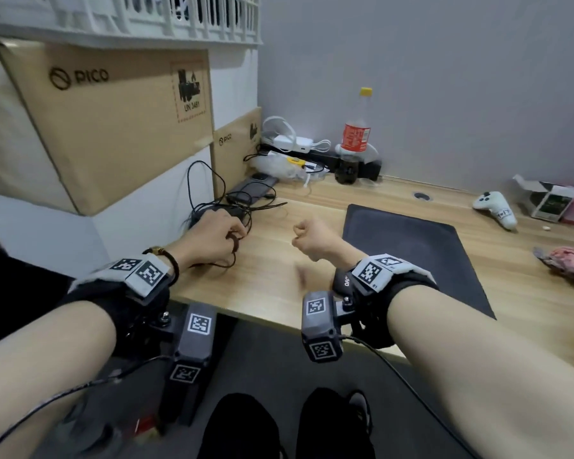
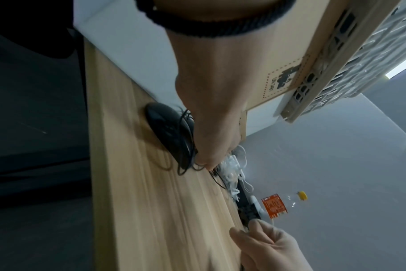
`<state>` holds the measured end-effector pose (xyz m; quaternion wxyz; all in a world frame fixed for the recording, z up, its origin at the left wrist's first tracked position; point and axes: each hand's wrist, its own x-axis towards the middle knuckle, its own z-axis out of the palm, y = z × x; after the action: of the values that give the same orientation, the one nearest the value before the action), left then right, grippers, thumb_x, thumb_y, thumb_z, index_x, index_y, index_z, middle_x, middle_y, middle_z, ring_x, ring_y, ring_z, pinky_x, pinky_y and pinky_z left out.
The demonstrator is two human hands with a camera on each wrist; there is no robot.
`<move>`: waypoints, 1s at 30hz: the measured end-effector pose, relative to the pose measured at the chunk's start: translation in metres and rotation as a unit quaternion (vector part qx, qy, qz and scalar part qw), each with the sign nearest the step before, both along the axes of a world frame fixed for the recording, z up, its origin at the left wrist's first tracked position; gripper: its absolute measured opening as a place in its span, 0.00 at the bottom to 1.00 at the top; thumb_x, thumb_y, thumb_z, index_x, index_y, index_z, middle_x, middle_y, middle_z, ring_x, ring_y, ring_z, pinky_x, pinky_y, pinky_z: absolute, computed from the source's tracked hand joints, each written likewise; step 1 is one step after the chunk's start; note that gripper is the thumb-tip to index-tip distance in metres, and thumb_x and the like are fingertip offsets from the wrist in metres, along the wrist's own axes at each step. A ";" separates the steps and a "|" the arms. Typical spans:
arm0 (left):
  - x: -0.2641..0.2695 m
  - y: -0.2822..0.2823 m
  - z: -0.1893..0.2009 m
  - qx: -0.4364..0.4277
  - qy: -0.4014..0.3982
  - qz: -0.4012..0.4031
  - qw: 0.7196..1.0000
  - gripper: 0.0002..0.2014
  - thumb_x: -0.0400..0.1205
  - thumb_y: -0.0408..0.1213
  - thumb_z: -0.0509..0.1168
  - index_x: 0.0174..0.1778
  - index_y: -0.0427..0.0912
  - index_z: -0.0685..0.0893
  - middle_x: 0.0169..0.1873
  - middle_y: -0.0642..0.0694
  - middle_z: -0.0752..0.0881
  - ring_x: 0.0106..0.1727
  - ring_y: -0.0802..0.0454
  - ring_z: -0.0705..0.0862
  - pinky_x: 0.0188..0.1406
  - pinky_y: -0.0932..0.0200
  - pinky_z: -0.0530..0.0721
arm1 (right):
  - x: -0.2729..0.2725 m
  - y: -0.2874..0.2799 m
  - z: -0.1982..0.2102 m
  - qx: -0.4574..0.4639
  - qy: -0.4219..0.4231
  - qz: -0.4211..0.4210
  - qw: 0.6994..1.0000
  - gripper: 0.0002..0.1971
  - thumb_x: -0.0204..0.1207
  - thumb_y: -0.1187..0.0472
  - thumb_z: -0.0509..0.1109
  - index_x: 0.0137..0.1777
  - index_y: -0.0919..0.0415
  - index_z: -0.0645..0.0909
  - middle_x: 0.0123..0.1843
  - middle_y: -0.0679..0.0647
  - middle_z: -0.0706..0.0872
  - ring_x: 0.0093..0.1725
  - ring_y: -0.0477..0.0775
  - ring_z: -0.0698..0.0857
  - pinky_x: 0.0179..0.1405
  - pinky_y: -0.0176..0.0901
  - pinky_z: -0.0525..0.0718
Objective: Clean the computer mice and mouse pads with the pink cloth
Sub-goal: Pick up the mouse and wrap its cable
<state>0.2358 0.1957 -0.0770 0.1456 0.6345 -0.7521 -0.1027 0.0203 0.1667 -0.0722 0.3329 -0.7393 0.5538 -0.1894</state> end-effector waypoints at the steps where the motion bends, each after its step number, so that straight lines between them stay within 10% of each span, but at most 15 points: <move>1: 0.005 0.002 -0.001 -0.014 0.005 -0.006 1.000 0.16 0.77 0.29 0.62 0.56 0.48 0.87 0.58 0.45 0.80 0.64 0.46 0.75 0.66 0.53 0.72 | 0.008 -0.001 -0.002 0.010 -0.005 0.016 1.000 0.22 0.70 0.80 0.56 0.26 0.55 0.55 0.26 0.49 0.57 0.25 0.52 0.58 0.17 0.33 0.60; 6: 0.026 0.013 0.001 -0.158 0.049 0.062 0.984 0.16 0.80 0.26 0.55 0.56 0.47 0.81 0.56 0.50 0.76 0.62 0.51 0.71 0.60 0.57 0.70 | 0.046 0.003 -0.008 0.096 0.010 0.093 0.991 0.07 0.84 0.57 0.64 0.47 0.60 0.77 0.33 0.52 0.81 0.27 0.47 0.76 0.21 0.35 0.75; 10: 0.041 0.011 -0.007 -0.135 0.024 0.137 0.981 0.13 0.78 0.27 0.56 0.55 0.42 0.76 0.56 0.43 0.76 0.60 0.43 0.73 0.62 0.52 0.70 | 0.074 0.008 -0.005 0.162 0.020 0.075 0.984 0.26 0.85 0.40 0.55 0.56 0.64 0.81 0.37 0.51 0.86 0.27 0.49 0.73 0.27 0.37 0.70; 14: 0.032 0.004 -0.017 -0.013 0.109 0.165 0.980 0.13 0.84 0.33 0.51 0.60 0.43 0.77 0.60 0.40 0.79 0.61 0.42 0.77 0.55 0.53 0.71 | 0.090 0.013 0.000 0.198 0.063 0.092 0.974 0.15 0.85 0.53 0.60 0.40 0.61 0.78 0.29 0.49 0.81 0.22 0.47 0.69 0.20 0.34 0.64; 18: 0.026 0.001 -0.019 -0.059 0.243 0.203 0.947 0.15 0.87 0.43 0.46 0.68 0.45 0.66 0.57 0.41 0.84 0.60 0.40 0.78 0.60 0.46 0.73 | 0.083 0.007 0.007 0.156 -0.107 -0.021 0.982 0.13 0.83 0.70 0.53 0.35 0.63 0.69 0.26 0.56 0.74 0.16 0.47 0.70 0.12 0.28 0.64; 21: 0.025 -0.001 -0.020 -0.048 0.255 0.192 0.946 0.18 0.87 0.51 0.48 0.68 0.46 0.65 0.55 0.44 0.84 0.60 0.40 0.80 0.60 0.46 0.73 | 0.063 -0.009 0.022 0.159 -0.410 -0.197 0.876 0.15 0.84 0.77 0.47 0.38 0.66 0.68 0.34 0.63 0.75 0.21 0.53 0.77 0.11 0.33 0.75; 24: 0.022 -0.001 -0.022 0.060 0.191 0.125 0.972 0.41 0.71 0.66 0.63 0.75 0.44 0.64 0.62 0.47 0.78 0.64 0.46 0.78 0.64 0.50 0.75 | 0.046 -0.032 0.025 0.143 -0.592 -0.287 0.739 0.14 0.83 0.75 0.49 0.65 0.69 0.70 0.60 0.66 0.78 0.46 0.63 0.86 0.47 0.45 0.91; 27: 0.018 -0.005 -0.026 0.085 0.025 0.096 0.991 0.49 0.65 0.63 0.73 0.77 0.42 0.62 0.71 0.43 0.74 0.69 0.43 0.76 0.69 0.48 0.75 | 0.034 -0.042 0.016 0.165 -0.593 -0.288 0.733 0.21 0.83 0.62 0.54 0.76 0.59 0.65 0.70 0.56 0.69 0.66 0.60 0.77 0.64 0.49 0.82; 30: 0.004 -0.004 -0.017 0.103 0.074 0.097 0.987 0.45 0.66 0.57 0.77 0.74 0.44 0.62 0.67 0.47 0.76 0.62 0.46 0.79 0.59 0.53 0.78 | 0.023 -0.040 0.020 0.078 -0.549 -0.352 0.754 0.31 0.81 0.63 0.55 0.84 0.55 0.53 0.76 0.52 0.64 0.70 0.56 0.70 0.62 0.47 0.70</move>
<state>0.2395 0.1912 -0.0936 0.1439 0.7066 -0.6597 -0.2114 0.0429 0.1265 -0.0519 0.5459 -0.2323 0.5099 -0.6230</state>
